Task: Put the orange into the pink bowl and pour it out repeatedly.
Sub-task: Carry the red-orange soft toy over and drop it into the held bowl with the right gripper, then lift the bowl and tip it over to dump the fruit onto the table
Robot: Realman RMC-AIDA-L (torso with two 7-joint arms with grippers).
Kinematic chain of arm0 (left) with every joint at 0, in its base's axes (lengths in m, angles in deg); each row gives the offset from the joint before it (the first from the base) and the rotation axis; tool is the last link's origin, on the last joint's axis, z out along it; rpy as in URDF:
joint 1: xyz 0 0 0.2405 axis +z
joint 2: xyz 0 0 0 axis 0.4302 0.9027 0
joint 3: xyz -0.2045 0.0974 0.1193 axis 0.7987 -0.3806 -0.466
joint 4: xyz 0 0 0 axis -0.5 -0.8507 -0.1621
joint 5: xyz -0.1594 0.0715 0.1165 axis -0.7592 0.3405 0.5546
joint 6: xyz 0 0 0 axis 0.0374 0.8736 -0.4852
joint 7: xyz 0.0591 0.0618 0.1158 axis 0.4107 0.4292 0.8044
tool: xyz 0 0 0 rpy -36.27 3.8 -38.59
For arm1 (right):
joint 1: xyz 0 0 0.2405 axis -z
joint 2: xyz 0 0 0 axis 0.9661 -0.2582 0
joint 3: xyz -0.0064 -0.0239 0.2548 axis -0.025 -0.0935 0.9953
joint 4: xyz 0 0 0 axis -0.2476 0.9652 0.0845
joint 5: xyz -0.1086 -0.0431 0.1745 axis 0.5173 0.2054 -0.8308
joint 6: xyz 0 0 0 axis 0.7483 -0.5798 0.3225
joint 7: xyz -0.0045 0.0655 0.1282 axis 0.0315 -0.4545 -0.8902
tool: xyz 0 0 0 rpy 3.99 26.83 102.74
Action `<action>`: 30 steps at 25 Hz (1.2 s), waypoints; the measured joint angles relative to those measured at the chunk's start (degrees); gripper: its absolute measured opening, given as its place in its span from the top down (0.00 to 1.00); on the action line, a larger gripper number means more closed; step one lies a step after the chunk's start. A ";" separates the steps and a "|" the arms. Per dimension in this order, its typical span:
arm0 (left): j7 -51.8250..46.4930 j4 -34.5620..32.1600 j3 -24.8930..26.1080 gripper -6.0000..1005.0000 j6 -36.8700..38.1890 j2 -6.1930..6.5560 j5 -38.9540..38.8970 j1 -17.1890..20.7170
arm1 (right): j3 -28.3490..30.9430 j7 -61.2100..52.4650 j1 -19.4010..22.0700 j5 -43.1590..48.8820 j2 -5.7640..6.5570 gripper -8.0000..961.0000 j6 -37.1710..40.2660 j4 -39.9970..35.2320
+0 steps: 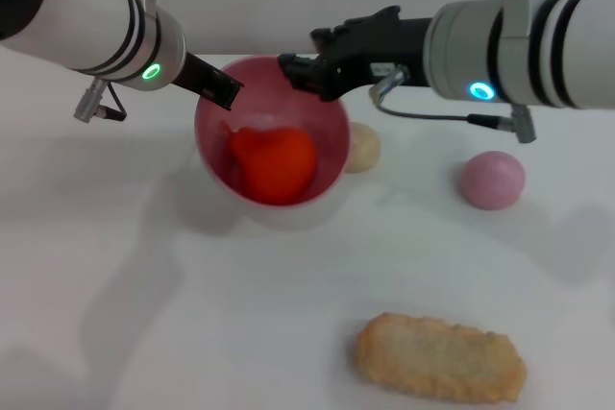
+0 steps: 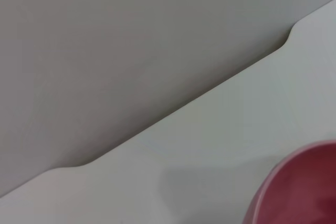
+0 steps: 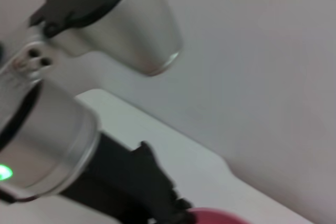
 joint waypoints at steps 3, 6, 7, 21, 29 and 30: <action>0.05 -0.28 -0.09 0.95 0.13 0.02 0.02 -0.11 | 2.62 -3.12 1.16 3.02 -0.03 0.58 -0.53 -0.57; 0.12 -0.64 -0.61 0.95 0.45 0.02 0.02 -0.39 | 8.65 -6.56 4.67 8.98 -0.12 0.51 -2.53 -3.30; 0.16 -0.72 -1.19 0.95 0.83 0.02 0.01 -0.65 | 10.67 -6.89 6.03 10.15 -0.13 0.48 -2.92 -4.38; 1.62 -2.34 -8.24 0.95 5.27 -0.14 0.62 -1.58 | 19.91 -6.41 17.92 11.49 -0.45 0.46 -3.28 -12.00; 6.05 -5.26 -17.44 0.95 17.42 -0.07 3.02 2.29 | 19.70 -6.37 17.18 11.42 -0.34 0.46 -3.53 -10.72; 6.62 -5.27 -18.26 0.95 18.18 -0.09 3.26 2.35 | 19.70 -6.37 17.18 11.42 -0.34 0.46 -3.53 -10.72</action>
